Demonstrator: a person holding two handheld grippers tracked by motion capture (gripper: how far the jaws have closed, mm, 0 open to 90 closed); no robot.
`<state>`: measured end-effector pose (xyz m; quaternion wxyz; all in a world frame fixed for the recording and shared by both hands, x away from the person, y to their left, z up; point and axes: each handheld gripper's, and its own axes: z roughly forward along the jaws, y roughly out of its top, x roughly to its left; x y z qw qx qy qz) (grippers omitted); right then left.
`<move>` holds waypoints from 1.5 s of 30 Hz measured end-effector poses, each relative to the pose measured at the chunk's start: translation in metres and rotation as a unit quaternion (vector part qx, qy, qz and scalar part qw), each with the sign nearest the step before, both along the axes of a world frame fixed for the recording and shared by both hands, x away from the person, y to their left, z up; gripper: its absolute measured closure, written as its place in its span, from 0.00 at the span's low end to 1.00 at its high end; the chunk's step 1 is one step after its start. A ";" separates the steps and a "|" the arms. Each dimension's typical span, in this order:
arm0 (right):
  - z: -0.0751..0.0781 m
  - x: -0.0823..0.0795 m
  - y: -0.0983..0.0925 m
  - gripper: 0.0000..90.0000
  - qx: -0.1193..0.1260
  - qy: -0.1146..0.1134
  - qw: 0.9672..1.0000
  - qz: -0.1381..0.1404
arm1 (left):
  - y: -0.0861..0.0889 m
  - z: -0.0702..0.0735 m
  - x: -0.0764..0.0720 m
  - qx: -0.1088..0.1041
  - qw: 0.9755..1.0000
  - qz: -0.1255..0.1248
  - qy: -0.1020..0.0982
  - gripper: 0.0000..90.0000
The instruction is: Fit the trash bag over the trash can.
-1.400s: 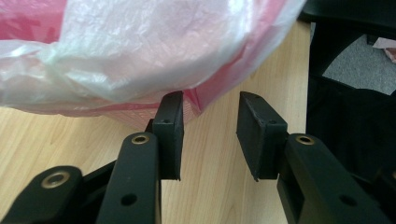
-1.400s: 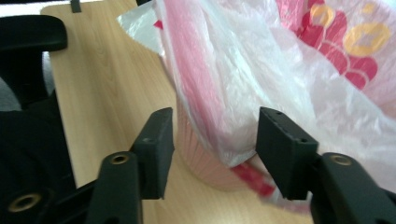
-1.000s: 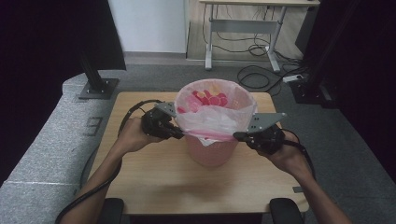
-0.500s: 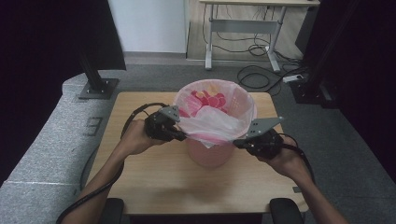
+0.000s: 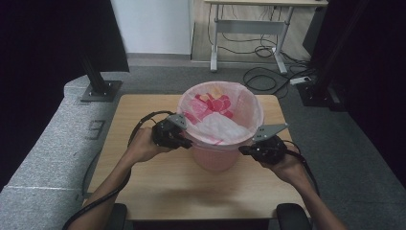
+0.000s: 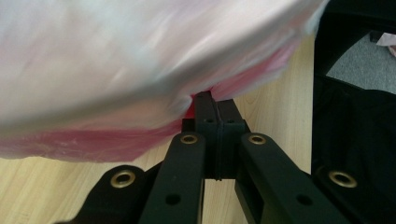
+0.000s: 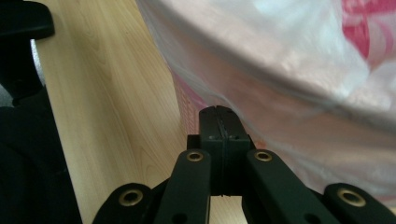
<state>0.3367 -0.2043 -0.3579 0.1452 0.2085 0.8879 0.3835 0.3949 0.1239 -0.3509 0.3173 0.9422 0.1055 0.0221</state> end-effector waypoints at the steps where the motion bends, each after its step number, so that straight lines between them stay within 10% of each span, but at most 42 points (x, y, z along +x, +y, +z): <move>1: -0.003 0.001 -0.002 0.99 0.003 0.004 1.000 -0.004 | 0.001 -0.003 0.000 -0.004 1.000 0.003 0.002 1.00; 15: -0.048 0.026 -0.017 0.99 0.045 0.072 0.996 -0.038 | 0.012 -0.042 0.012 -0.052 0.997 0.036 0.033 0.99; 27: -0.019 0.006 -0.030 0.45 0.045 0.081 0.996 0.001 | 0.051 -0.020 -0.009 -0.117 0.990 0.073 -0.008 0.40; 39: 0.028 0.000 -0.026 0.38 0.063 0.077 0.994 0.040 | 0.071 -0.105 -0.013 -0.086 0.983 0.160 -0.015 0.00; 45: 0.054 0.011 -0.019 0.53 0.075 0.078 0.992 0.058 | 0.074 -0.152 -0.015 -0.090 0.976 0.196 -0.001 0.00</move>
